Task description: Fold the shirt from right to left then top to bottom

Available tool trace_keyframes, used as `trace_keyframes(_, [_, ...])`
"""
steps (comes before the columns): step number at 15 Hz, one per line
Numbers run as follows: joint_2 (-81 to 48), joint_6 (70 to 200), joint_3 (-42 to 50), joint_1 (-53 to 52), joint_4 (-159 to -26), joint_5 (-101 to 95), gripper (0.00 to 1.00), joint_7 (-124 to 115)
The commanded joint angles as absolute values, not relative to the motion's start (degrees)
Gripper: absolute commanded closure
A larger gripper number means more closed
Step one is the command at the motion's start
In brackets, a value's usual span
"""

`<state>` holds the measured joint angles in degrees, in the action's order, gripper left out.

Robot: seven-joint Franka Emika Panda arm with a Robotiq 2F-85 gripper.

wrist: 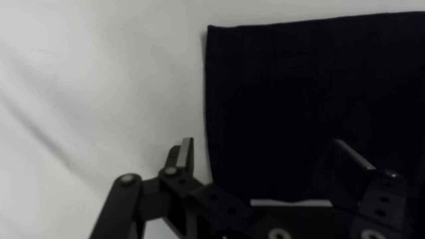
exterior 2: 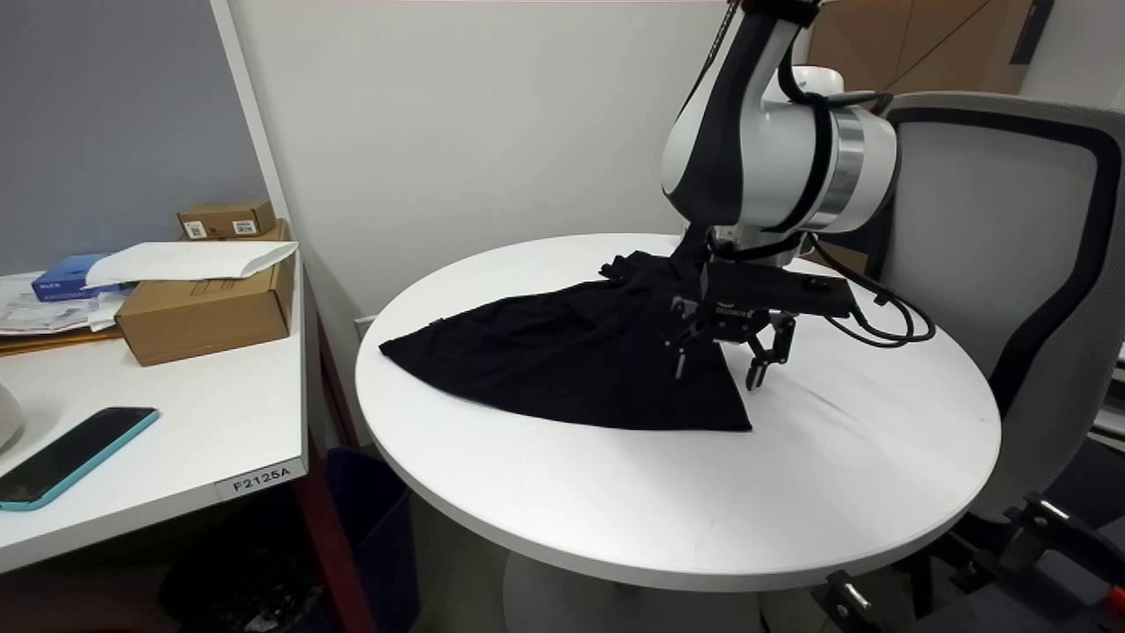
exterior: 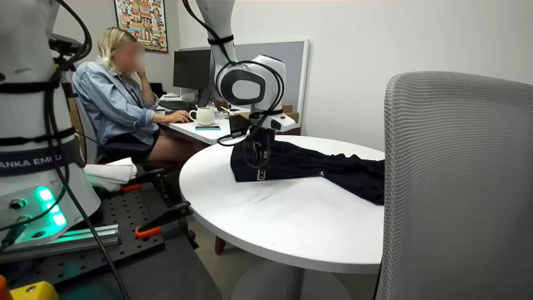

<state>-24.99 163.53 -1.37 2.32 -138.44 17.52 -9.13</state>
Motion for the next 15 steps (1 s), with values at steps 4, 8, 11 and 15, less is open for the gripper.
trace_keyframes(4, [-28.33,162.43,-1.80,2.39,-136.22,16.97,0.46,-9.70])
trace_keyframes(8, [-26.08,162.52,-3.35,3.54,-137.29,18.01,0.77,-8.54])
trace_keyframes(11, [-22.39,161.71,-5.66,6.48,-139.02,20.01,0.99,-6.25])
trace_keyframes(15, [-16.61,160.74,-8.43,13.02,-142.65,25.04,0.99,0.79])
